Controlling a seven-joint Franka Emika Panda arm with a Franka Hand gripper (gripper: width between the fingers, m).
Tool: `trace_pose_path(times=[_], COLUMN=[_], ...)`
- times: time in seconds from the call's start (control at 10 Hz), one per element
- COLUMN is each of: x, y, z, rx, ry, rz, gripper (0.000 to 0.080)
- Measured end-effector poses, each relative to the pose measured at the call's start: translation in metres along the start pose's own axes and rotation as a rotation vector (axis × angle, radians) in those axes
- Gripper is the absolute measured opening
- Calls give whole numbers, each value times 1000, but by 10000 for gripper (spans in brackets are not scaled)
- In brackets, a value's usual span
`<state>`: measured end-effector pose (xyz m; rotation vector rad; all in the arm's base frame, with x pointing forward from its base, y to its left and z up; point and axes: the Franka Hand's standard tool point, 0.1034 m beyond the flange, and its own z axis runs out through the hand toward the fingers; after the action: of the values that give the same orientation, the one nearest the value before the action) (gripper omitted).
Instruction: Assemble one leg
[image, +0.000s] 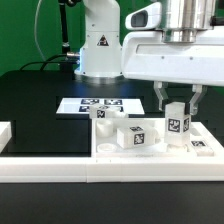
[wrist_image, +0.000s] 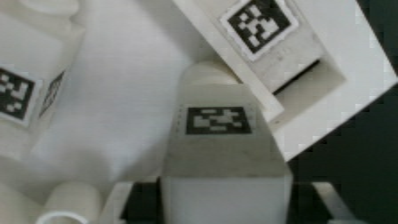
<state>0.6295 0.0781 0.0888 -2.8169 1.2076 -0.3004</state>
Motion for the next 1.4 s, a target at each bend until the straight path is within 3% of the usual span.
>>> trace_pose_path(times=[0.3,0.7,0.8,0.9,1.0,1.4], x=[1,2,2,1,-2,0], y=[2,3,3,3,3,4], z=[1,1,1,1,1,1], rx=[19,14,13,8,-9,-1], ry=[-14,-42,-43,-44,-56,-52], rz=[284,429,412,387,308,44], gripper=[286,287,439,439,575,647])
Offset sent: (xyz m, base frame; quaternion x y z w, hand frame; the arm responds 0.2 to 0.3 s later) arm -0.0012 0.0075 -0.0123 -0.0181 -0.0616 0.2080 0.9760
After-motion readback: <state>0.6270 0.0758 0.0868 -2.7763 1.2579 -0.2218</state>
